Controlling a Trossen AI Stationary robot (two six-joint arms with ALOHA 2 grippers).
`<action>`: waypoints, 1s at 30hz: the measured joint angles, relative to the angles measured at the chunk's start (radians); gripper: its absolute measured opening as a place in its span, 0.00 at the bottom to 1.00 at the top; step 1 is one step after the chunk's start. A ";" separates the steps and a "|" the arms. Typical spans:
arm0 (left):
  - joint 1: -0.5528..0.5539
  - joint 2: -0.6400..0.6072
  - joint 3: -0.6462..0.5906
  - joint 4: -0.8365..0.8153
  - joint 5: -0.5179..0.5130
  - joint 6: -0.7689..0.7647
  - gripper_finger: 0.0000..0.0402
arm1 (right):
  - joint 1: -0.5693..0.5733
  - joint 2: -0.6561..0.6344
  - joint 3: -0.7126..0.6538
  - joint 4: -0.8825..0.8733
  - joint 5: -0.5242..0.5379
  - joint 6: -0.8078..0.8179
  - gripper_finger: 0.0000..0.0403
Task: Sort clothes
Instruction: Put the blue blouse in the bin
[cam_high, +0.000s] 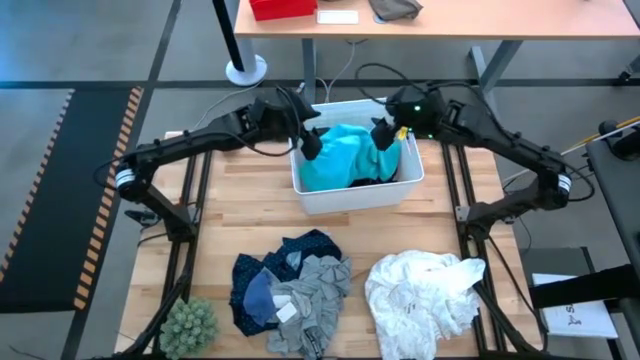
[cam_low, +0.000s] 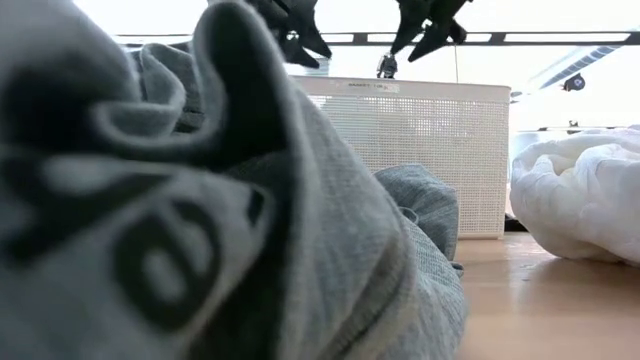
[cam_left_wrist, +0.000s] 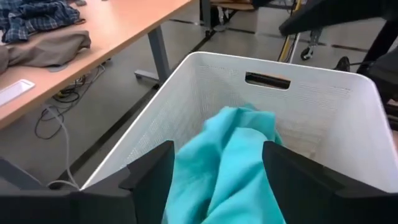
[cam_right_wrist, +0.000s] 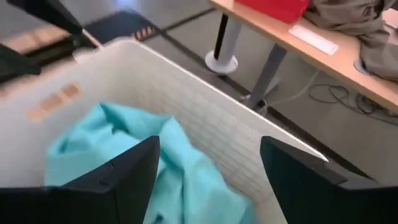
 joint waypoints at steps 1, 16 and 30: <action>0.000 -0.002 0.018 -0.023 0.000 0.000 0.57 | 0.000 -0.009 0.002 0.000 -0.023 0.005 0.65; -0.013 -0.055 -0.006 -0.040 -0.104 0.045 0.02 | 0.038 0.128 -0.072 0.043 -0.252 0.028 0.03; -0.032 -0.384 -0.343 0.310 0.055 0.016 0.00 | 0.044 0.401 -0.073 0.140 -0.259 0.092 0.00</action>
